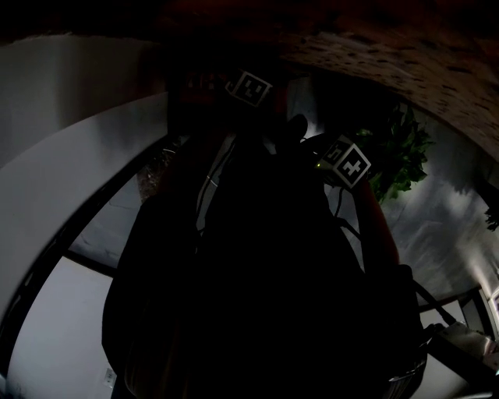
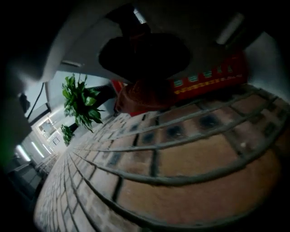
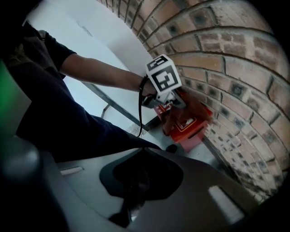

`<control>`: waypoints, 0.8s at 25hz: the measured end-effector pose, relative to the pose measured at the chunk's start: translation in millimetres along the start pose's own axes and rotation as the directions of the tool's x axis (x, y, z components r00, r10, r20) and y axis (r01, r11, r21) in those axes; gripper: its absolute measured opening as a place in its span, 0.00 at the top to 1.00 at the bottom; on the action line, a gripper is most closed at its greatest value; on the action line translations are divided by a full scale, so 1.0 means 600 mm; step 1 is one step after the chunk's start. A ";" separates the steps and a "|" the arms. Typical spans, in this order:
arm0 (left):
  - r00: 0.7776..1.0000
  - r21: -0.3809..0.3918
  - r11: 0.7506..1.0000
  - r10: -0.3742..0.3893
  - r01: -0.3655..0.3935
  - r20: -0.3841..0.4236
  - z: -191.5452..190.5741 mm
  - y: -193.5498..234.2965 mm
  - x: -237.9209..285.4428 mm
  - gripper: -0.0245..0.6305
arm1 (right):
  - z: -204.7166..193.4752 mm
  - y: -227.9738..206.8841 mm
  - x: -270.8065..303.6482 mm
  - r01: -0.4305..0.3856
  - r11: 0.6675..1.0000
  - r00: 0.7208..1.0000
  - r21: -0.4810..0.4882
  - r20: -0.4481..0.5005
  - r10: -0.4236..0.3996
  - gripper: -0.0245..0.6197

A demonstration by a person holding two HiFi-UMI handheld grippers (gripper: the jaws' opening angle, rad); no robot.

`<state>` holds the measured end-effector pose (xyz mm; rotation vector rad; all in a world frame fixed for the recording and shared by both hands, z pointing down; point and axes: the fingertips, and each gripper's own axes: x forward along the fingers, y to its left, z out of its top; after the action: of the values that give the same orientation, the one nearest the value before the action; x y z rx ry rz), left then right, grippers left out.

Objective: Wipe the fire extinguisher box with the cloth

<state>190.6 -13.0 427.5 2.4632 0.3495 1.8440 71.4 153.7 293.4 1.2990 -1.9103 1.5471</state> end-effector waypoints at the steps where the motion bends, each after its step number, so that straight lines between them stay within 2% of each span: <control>1: 0.999 -0.044 0.998 0.037 -0.036 0.014 -0.006 0.041 -0.016 0.89 | 0.008 0.002 0.003 -0.002 1.000 1.000 -0.012 -0.003 0.002 0.96; 5: 0.985 -0.219 0.960 0.172 -0.171 -0.015 -0.061 0.198 -0.060 0.89 | 0.035 0.009 0.021 -0.026 0.998 0.999 -0.057 -0.031 0.025 0.96; 8: 0.965 -0.276 0.924 0.255 -0.263 -0.066 -0.103 0.289 -0.080 0.89 | 0.049 0.015 0.033 -0.038 0.997 0.998 -0.067 -0.045 0.035 0.96; 10: 0.951 -0.286 0.907 0.302 -0.309 -0.072 -0.114 0.335 -0.083 0.89 | 0.052 0.018 0.039 -0.046 0.997 0.998 -0.063 -0.055 0.042 0.96; 14: 0.941 -0.312 0.888 0.324 -0.339 -0.101 -0.128 0.376 -0.072 0.89 | 0.044 0.022 0.050 -0.051 0.997 0.995 -0.049 -0.082 0.047 0.96; 20: 0.918 -0.246 0.884 0.379 -0.397 -0.120 -0.125 0.410 -0.050 0.89 | 0.042 0.024 0.053 -0.051 0.999 0.994 -0.005 -0.098 0.050 0.96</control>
<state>148.8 -266.4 462.7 2.4128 -0.4029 1.9540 49.8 117.2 300.0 1.1586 -1.8997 1.5961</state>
